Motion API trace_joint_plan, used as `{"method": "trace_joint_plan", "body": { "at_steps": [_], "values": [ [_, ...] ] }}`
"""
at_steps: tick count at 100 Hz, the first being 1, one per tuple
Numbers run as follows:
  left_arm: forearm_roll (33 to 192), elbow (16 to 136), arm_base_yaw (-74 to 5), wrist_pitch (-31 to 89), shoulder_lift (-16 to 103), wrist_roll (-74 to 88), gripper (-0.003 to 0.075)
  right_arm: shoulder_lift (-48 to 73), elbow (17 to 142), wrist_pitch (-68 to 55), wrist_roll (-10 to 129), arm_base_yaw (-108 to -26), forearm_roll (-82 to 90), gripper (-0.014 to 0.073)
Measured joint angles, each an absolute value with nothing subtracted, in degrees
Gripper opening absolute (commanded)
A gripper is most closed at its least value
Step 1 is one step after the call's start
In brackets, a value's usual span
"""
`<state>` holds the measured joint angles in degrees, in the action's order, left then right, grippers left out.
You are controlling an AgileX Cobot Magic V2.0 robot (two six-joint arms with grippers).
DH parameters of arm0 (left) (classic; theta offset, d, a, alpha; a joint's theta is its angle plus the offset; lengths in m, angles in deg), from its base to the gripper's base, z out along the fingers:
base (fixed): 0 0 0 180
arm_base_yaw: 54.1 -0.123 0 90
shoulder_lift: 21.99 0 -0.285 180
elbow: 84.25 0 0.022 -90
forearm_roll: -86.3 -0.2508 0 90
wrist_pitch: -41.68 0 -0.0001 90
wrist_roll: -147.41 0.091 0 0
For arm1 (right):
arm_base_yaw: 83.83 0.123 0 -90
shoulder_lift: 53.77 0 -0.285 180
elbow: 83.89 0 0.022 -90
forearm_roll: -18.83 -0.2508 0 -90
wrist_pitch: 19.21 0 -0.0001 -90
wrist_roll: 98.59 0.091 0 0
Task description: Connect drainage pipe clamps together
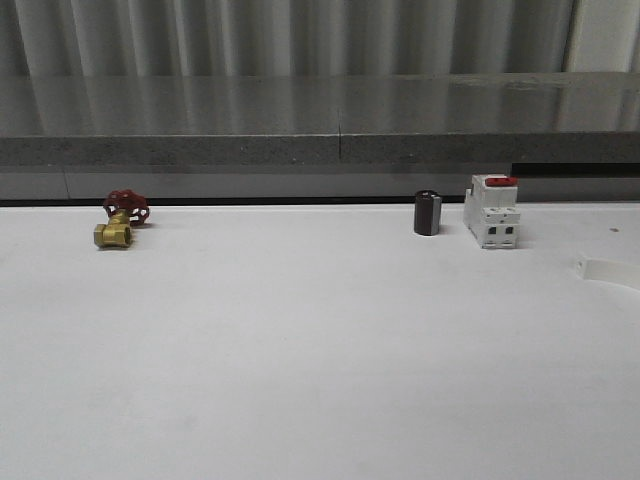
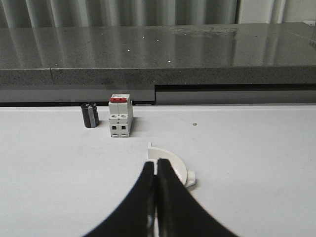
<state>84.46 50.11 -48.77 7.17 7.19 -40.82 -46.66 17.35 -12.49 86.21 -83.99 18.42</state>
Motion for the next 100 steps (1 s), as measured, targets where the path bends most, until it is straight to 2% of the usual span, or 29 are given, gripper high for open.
{"method": "trace_joint_plan", "body": {
  "at_steps": [17, 36, 45, 50, 56, 69, 76, 100],
  "values": [
    [84.34, 59.35, -48.77, -4.59, 17.77, -40.82, -0.002, -46.66, 17.35, -12.49, 86.21, -83.99, 18.42, -0.0118],
    [84.26, 60.95, -48.77, -7.09, 25.35, -40.82, -0.0011, -46.66, 17.35, -12.49, 86.21, -83.99, 18.42, -0.0118],
    [84.12, 60.95, -48.77, -7.76, 27.76, -40.82, 0.0078, -46.66, 17.35, -12.49, 86.21, -83.99, 18.42, -0.0118],
    [84.12, 60.95, -48.77, -7.86, 28.69, -40.82, 0.0163, -46.66, 17.35, -12.49, 86.21, -83.99, 18.42, -0.0118],
    [84.12, 60.95, -48.77, -7.86, 29.51, -40.82, 0.03, -46.66, 17.35, -12.49, 86.21, -83.99, 18.42, -0.0118],
    [84.12, 60.95, -48.77, -7.86, 30.38, -40.82, 0.049, -46.66, 17.35, -12.49, 86.21, -83.99, 18.42, -0.0118],
    [84.12, 60.95, -48.77, -7.86, 30.6, -40.82, 0.0527, -46.66, 17.35, -12.49, 86.21, -83.99, 18.42, -0.0118],
    [83.09, 62.36, -48.77, -6.01, 35.27, -40.82, 0.0527, -46.66, 17.35, -12.49, 86.21, -83.99, 18.42, -0.0118]
  ]
}}
